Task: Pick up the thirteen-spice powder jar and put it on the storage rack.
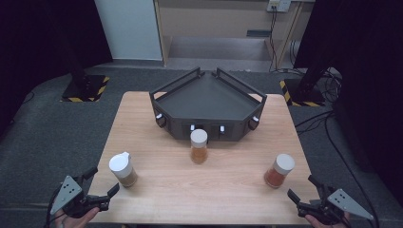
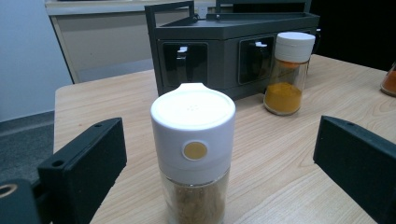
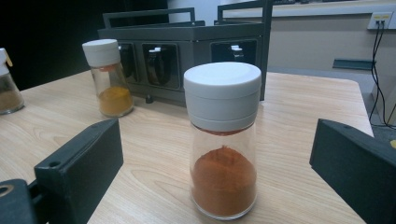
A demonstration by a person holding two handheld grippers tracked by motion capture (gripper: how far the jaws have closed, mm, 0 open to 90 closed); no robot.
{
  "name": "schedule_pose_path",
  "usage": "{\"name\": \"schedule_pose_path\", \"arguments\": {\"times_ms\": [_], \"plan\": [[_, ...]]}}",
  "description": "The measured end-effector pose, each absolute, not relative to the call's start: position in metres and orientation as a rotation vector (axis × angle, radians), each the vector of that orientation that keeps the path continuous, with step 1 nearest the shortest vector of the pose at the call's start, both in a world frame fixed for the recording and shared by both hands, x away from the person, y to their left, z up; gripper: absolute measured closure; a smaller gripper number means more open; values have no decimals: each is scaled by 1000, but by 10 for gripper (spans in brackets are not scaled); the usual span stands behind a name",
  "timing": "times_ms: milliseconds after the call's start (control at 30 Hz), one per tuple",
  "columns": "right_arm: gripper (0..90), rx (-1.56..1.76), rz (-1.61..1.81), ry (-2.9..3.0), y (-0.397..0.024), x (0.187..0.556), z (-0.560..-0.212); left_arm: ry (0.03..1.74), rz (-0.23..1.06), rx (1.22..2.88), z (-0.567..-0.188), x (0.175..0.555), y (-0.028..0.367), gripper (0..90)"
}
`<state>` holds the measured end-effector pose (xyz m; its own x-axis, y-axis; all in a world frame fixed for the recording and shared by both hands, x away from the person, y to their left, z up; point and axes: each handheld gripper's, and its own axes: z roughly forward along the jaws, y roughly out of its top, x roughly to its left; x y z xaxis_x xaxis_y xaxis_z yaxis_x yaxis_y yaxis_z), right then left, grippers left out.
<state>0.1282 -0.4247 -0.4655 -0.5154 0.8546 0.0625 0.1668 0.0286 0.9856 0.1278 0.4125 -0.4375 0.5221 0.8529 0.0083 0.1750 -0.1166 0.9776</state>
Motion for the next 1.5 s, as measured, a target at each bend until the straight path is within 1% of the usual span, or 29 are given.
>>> {"name": "schedule_pose_path", "arguments": {"times_ms": [667,867,1500], "plan": [[33,1039,1536,1742,-424,130,-465,877,736,1620,-435,128,413,11],[33,1032,1538,1741,-423,129,-465,873,716,1613,-432,126,416,5],[33,1018,1541,1779,-423,133,-464,913,719,1684,-404,116,424,0]]}}
